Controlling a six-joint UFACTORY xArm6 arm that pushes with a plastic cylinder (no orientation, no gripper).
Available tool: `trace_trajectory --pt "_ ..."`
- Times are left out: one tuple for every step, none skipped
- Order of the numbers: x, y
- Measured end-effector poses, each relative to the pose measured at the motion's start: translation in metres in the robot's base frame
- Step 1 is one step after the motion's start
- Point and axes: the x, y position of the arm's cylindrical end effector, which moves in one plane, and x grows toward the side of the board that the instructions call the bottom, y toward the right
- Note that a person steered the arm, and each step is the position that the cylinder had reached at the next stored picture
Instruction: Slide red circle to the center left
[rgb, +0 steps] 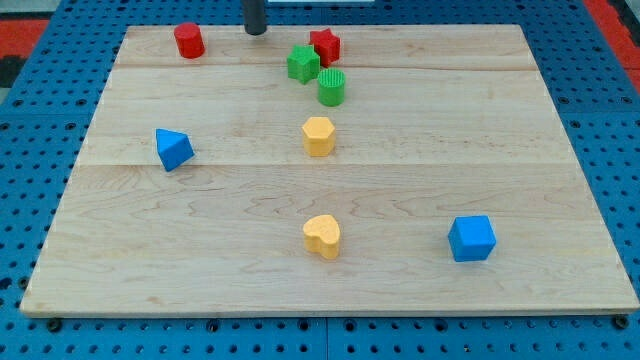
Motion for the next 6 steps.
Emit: trace_trajectory --pt "-0.002 -0.047" --pt "-0.002 -0.075" --pt "-0.001 -0.077" --pt "-0.001 -0.081" --pt "0.024 -0.073" --pt "0.032 -0.1"
